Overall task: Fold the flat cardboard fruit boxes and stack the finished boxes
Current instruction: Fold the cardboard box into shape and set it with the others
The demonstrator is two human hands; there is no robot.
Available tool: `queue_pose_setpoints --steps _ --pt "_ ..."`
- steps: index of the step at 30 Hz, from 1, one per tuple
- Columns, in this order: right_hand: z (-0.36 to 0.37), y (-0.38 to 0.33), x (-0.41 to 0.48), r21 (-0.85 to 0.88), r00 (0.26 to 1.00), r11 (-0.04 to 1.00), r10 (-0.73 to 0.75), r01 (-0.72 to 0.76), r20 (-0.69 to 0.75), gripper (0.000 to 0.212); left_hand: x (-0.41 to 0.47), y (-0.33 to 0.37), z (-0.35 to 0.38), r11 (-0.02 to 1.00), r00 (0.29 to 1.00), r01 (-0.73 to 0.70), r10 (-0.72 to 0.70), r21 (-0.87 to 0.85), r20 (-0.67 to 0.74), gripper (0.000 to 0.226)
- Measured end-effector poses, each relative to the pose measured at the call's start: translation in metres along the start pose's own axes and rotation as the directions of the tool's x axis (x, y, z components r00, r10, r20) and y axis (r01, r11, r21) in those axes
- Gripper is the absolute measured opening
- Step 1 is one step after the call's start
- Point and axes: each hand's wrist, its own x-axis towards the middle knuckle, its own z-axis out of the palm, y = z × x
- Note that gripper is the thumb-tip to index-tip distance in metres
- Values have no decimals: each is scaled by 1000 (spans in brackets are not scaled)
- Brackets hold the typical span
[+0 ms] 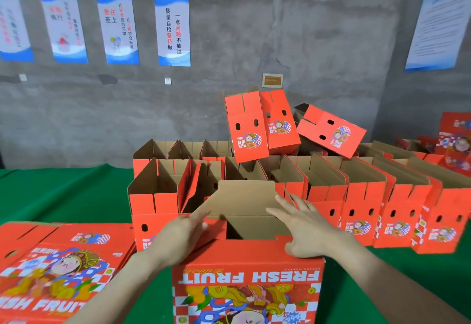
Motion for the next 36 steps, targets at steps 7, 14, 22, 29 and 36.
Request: queue_pose_setpoints --steps 7,14,22,29,36 --pt "14 9 -5 32 965 988 -143 154 -218 92 39 -4 14 976 953 198 -214 93 214 70" --pt "35 6 -16 543 931 797 -62 263 -360 84 45 -12 23 968 951 238 -216 -78 223 71" --pt "38 7 -6 773 902 631 297 62 -314 23 37 -10 16 963 995 96 -86 -254 50 67" --pt "38 8 -4 778 878 625 337 61 -339 25 32 -10 16 955 994 14 -45 -298 -96 32" --pt "40 7 -2 701 834 703 311 121 -455 17 32 -8 19 959 975 146 -181 -242 -132 27"
